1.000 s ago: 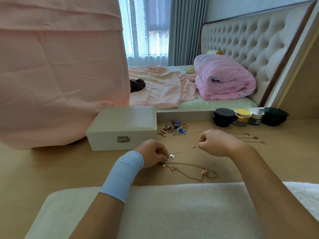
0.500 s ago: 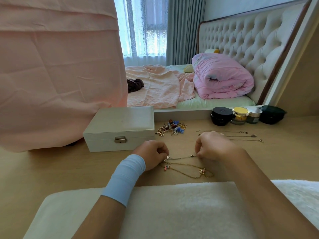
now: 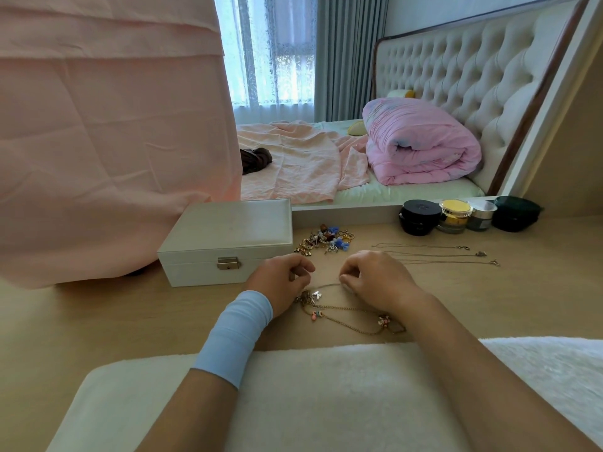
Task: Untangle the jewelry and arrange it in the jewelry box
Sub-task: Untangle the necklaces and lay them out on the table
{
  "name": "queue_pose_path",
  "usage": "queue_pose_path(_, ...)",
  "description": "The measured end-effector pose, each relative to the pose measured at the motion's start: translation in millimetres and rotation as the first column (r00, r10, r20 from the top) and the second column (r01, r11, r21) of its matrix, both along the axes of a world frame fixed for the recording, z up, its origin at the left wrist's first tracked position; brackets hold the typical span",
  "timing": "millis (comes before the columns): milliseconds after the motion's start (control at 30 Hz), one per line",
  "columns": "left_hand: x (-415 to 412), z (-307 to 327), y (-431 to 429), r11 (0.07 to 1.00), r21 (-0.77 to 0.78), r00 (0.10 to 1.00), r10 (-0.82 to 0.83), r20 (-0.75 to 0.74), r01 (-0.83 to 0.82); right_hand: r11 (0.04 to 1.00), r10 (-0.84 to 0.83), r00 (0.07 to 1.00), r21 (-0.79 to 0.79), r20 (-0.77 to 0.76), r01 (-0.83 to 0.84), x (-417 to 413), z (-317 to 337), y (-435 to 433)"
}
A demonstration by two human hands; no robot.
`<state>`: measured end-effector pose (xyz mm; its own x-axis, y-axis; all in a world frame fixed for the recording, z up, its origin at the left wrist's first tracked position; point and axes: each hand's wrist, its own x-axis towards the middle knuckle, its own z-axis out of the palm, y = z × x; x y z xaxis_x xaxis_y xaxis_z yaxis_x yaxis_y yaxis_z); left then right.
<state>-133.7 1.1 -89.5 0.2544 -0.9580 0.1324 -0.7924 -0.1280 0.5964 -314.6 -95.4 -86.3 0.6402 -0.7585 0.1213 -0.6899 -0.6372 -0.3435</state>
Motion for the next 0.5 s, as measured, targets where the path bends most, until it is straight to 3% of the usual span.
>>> queue_pose_path(233,9,11,6,0.998,0.062,0.995,0.009,0.096,-0.015,0.991,-0.044,0.974,-0.132,-0.222,0.014,0,9,3)
queue_pose_path(400,3,6,11,0.982,0.184,0.985,-0.06,0.165,0.029,0.98,0.188,0.975,0.091,-0.119,-0.178,11,6,14)
queue_pose_path(500,4,4,15,0.98,0.197,0.966,-0.052,0.254,0.001,0.975,0.199,0.968,0.126,-0.149,-0.181,7,9,11)
